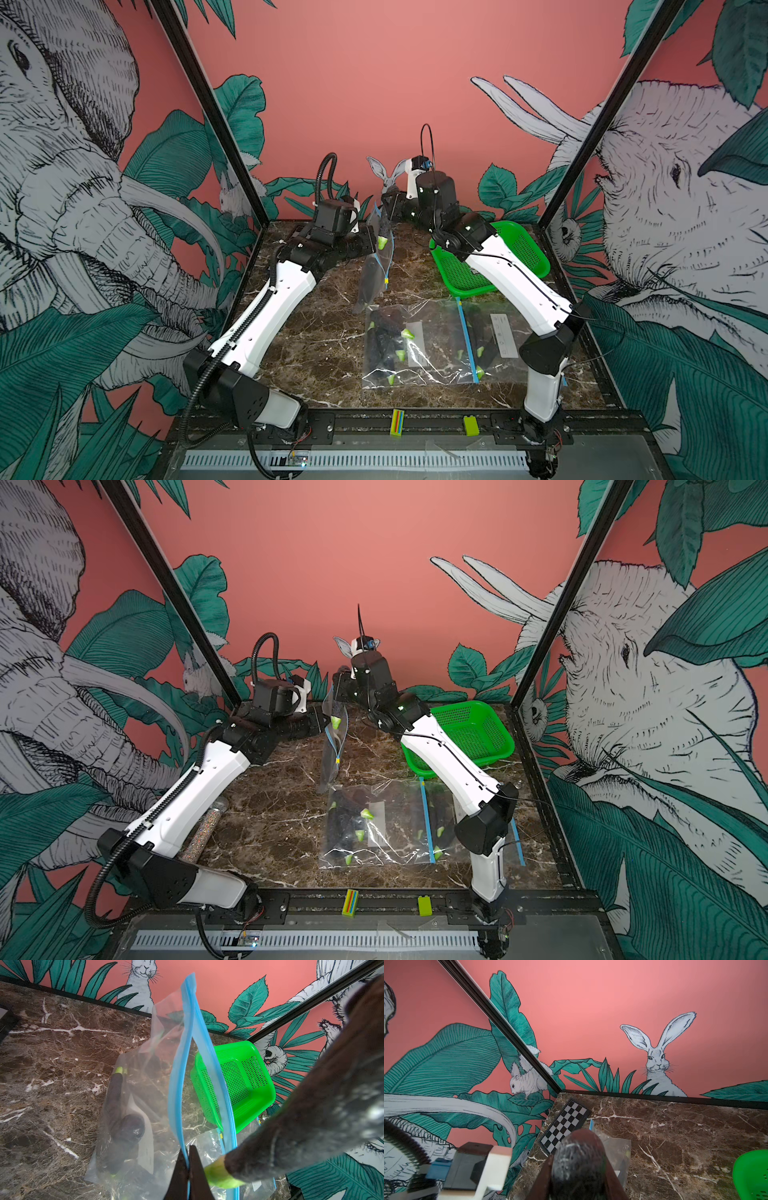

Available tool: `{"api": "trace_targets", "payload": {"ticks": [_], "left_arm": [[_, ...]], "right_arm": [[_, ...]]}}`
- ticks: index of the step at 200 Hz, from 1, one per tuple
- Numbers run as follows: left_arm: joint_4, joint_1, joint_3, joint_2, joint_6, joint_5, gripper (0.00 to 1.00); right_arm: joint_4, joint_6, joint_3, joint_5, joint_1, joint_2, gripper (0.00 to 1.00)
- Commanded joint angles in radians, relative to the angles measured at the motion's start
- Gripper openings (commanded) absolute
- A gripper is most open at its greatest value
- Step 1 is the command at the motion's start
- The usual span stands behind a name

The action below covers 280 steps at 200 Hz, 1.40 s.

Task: Place the eggplant in a zip-top bag and seal the zipper
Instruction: Place the eggplant in the zipper food storage bag, then zip the zipper on the zipper food storage bag.

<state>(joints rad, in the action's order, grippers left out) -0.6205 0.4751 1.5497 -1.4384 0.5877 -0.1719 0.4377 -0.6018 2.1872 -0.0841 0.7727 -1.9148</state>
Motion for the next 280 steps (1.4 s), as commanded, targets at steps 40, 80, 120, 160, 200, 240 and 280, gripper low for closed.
{"api": "trace_targets", "payload": {"ticks": [40, 80, 120, 160, 200, 240, 280], "left_arm": [[-0.011, 0.002, 0.049, 0.016, 0.003, 0.003, 0.00], [-0.013, 0.003, 0.049, 0.012, -0.003, 0.010, 0.00], [-0.008, 0.003, 0.053, 0.007, 0.000, 0.012, 0.00], [-0.004, 0.002, 0.055, 0.004, 0.003, 0.009, 0.00], [-0.018, 0.000, 0.087, 0.009, 0.050, 0.049, 0.00], [0.039, -0.004, 0.159, 0.009, 0.113, 0.121, 0.00], [0.060, -0.006, 0.258, -0.045, 0.169, 0.128, 0.00]], "right_arm": [[-0.053, 0.005, -0.096, -0.039, 0.028, 0.014, 0.17], [-0.057, 0.010, -0.148, -0.035, 0.033, 0.040, 0.28], [-0.012, 0.038, -0.123, 0.019, 0.029, 0.072, 0.66], [0.038, 0.080, -0.120, 0.086, 0.000, 0.141, 0.79], [-0.191, 0.232, -0.457, 0.177, -0.068, 0.394, 0.87], [-0.246, 0.277, -0.703, 0.245, -0.172, 0.596, 0.98], [-0.272, 0.383, -0.855, 0.336, -0.204, 0.718, 0.86]]}}
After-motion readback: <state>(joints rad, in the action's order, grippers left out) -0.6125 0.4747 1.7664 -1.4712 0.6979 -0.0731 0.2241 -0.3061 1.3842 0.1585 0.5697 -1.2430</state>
